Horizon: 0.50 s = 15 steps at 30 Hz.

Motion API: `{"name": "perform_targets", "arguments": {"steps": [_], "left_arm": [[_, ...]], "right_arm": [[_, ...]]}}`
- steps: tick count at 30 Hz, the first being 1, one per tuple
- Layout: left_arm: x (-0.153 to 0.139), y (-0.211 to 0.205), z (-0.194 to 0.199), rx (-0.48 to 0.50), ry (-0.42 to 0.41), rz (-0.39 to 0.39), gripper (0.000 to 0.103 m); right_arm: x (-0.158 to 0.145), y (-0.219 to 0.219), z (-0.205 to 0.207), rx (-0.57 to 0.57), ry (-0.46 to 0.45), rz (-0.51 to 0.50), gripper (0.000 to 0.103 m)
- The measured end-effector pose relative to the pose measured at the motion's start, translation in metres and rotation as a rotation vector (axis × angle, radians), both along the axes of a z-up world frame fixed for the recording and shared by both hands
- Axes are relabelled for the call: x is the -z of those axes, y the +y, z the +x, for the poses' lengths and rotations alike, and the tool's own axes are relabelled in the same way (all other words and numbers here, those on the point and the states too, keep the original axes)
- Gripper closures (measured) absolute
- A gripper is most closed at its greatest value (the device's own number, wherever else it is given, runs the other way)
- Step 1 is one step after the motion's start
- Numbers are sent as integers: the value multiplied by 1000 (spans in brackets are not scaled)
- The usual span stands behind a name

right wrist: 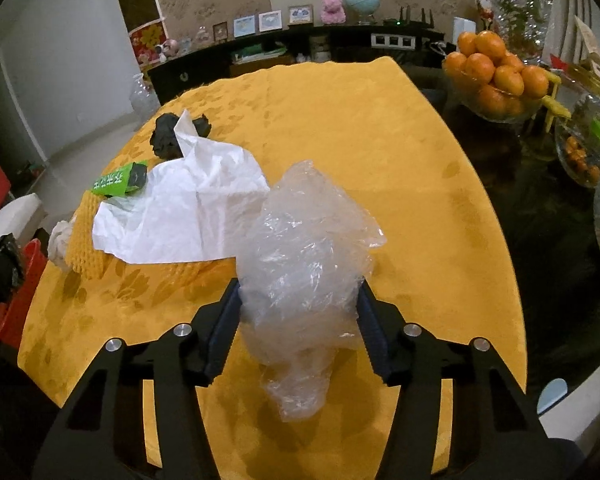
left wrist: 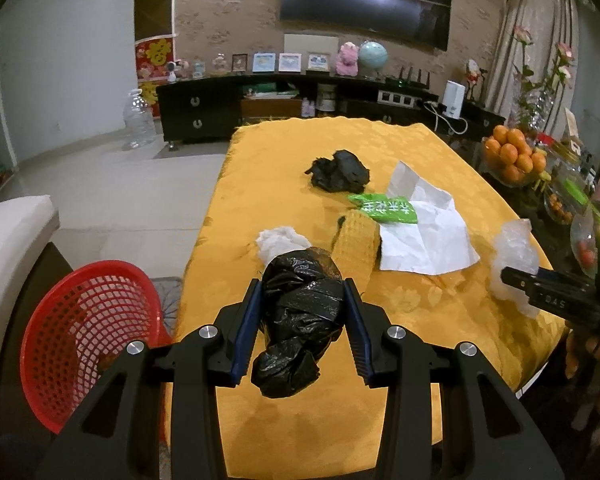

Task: Collect trash
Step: 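Carry both bags over the red wastebasket and release them inside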

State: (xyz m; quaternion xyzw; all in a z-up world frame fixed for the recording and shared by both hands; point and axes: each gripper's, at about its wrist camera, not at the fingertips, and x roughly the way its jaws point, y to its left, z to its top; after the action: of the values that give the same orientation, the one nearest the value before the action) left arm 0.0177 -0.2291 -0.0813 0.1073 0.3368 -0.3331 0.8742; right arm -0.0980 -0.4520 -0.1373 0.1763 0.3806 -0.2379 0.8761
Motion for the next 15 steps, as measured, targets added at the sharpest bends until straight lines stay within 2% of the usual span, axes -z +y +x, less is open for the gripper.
{"name": "perform_targets", "arguments": {"steps": [8,15], "left_arm": [[-9,15,7,-48,-15,-14,65],[-19,35,18,-115,-41,-20,65]], "right_arm": [[-15,9,-13,10,-37,-50,50],[-33,23,-5,-16,-75,-68,50]]}}
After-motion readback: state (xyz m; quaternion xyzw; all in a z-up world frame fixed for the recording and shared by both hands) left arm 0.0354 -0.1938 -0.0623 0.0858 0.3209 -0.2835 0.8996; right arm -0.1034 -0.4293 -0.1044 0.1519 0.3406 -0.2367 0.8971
